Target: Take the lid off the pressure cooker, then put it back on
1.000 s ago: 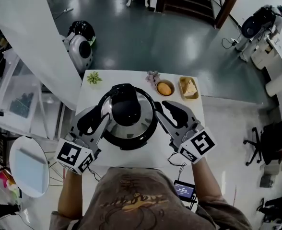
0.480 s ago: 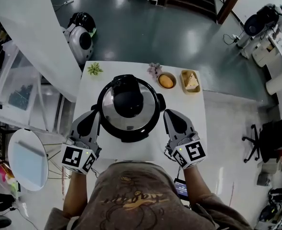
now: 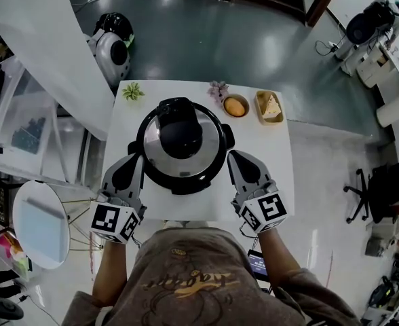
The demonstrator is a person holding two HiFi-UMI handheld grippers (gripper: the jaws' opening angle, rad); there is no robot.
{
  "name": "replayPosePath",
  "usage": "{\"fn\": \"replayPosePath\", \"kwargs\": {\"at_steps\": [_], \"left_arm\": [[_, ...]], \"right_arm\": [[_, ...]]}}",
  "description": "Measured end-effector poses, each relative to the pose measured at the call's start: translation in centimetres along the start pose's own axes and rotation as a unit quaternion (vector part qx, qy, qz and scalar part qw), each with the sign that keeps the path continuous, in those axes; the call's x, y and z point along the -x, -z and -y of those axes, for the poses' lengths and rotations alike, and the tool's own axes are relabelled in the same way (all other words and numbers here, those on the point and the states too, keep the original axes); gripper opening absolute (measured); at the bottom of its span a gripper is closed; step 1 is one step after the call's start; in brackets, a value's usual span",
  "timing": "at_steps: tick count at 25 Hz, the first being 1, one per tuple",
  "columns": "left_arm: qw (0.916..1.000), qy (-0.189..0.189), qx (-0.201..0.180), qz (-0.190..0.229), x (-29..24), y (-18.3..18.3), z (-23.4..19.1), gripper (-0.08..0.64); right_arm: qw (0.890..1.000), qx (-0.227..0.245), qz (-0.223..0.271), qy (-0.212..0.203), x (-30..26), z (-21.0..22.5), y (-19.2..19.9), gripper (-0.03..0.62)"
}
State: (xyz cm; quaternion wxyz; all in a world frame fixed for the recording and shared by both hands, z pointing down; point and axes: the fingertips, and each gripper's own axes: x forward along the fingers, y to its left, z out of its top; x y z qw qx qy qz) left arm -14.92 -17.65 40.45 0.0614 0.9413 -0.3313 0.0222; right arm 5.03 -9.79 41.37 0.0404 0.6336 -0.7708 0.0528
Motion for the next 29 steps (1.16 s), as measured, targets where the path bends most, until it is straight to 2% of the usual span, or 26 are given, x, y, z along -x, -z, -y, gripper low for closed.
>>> {"fn": "replayPosePath", "kwargs": {"at_steps": [29], "left_arm": [[1.0000, -0.004, 0.008, -0.004, 0.4, 0.4, -0.5, 0.006]], "right_arm": [[0.998, 0.032, -0.025, -0.049, -1.1, -1.9, -0.1, -0.006]]}}
